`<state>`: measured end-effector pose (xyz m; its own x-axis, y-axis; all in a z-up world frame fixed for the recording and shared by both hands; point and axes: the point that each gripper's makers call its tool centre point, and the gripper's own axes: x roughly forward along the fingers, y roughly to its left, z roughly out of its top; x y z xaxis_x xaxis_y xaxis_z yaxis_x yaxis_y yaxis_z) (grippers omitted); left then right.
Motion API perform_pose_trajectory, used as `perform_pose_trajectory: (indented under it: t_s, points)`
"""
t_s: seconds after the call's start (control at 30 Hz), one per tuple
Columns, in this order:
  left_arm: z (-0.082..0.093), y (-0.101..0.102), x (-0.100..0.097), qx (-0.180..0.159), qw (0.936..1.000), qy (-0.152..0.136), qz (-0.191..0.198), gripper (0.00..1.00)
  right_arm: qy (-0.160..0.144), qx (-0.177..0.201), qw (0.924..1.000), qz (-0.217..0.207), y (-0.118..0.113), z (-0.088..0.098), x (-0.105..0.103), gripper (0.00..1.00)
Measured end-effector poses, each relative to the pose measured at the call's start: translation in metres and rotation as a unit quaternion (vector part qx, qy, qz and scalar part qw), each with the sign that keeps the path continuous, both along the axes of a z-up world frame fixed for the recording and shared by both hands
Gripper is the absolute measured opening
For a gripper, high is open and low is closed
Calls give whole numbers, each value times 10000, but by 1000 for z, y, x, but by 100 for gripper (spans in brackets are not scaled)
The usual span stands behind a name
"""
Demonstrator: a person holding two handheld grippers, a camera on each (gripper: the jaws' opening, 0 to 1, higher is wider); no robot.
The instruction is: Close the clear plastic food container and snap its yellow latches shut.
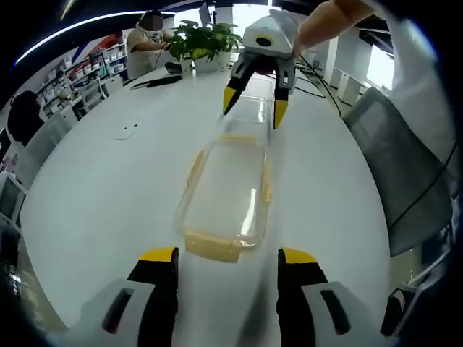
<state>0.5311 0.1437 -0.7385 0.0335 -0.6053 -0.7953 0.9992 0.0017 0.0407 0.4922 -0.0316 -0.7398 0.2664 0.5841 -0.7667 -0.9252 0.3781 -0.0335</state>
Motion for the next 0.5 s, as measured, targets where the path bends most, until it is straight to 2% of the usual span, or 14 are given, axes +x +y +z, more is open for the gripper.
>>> perform_pose_trajectory:
  t_s: [0.33,0.5]
  points:
    - [-10,-6,4,120,9991,33,-405,47,56,-221,9990,392,4,-12,4,48]
    - [-14,-10,1,186,9985,129,-508,46,210,-283,9978,554,4,-20,5,48]
